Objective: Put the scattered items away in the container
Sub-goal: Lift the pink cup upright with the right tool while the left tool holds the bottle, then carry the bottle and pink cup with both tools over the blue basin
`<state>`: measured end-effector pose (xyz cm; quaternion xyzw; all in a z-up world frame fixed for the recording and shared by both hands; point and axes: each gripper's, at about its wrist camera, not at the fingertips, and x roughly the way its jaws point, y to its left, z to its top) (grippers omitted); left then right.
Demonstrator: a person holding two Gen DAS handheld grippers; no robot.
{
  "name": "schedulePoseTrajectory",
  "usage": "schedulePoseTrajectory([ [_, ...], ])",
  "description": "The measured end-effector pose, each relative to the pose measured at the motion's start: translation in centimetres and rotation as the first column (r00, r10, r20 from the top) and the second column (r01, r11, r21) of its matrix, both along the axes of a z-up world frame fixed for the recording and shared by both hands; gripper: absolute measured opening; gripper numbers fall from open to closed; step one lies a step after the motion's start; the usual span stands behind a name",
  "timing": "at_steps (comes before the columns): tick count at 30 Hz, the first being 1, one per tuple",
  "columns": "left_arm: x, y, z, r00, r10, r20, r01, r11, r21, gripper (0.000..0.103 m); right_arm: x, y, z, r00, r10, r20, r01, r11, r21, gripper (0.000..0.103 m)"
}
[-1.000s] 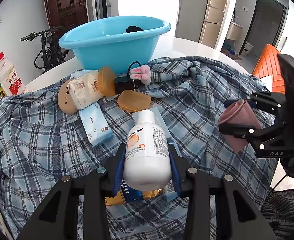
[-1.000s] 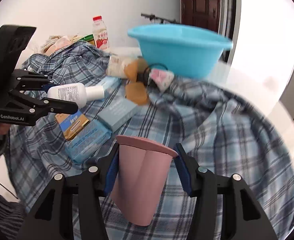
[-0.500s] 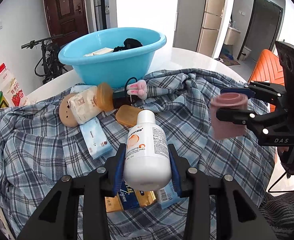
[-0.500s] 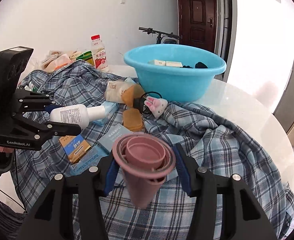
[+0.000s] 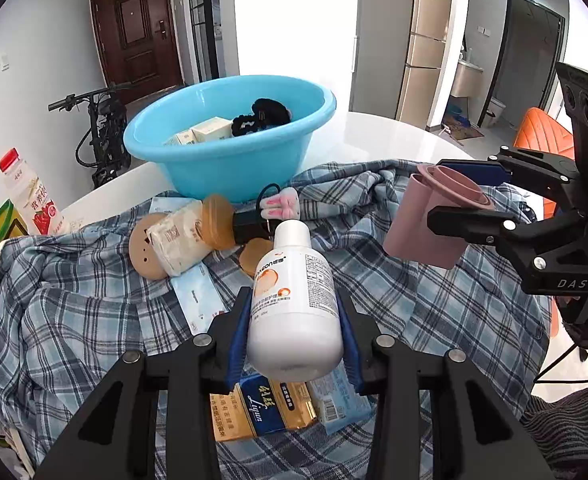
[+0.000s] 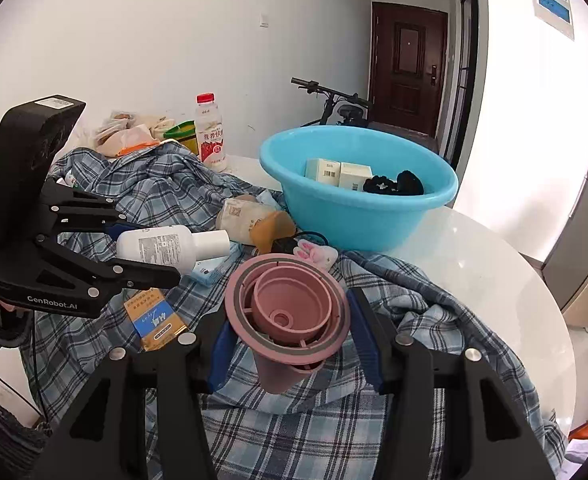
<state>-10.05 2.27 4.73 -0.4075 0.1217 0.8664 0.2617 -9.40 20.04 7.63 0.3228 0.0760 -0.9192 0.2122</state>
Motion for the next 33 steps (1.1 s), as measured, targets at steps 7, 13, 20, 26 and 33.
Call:
schedulePoseTrajectory([
  [7, -1.2, 0.2, 1.5, 0.999, 0.008, -0.04, -0.007, 1.0, 0.007, 0.042, -0.8, 0.1, 1.2, 1.0, -0.005, -0.028, 0.005, 1.0, -0.006, 0.051],
  [13, -2.3, 0.1, 3.0, 0.997, 0.022, -0.067, -0.021, 1.0, 0.019, 0.042, -1.1, 0.4, 1.9, 0.998, -0.013, -0.059, 0.013, 1.0, -0.01, 0.051],
  [20, -3.1, 0.6, 5.0, 0.995, 0.021, -0.1, -0.018, 0.999, 0.031, 0.042, -2.1, 0.9, 3.4, 0.996, -0.033, -0.087, 0.03, 0.999, -0.037, 0.051],
  [26, -3.7, 0.1, 7.7, 0.986, 0.04, -0.164, -0.034, 0.999, 0.04, 0.042, -3.6, 1.6, 4.7, 0.994, -0.049, -0.099, 0.043, 0.997, -0.058, 0.051],
  [33, -4.8, 0.0, 10.3, 0.975, 0.056, -0.215, -0.045, 0.997, 0.057, 0.042, -5.1, 1.9, 6.6, 0.988, -0.051, -0.143, 0.042, 0.997, -0.068, 0.051],
])
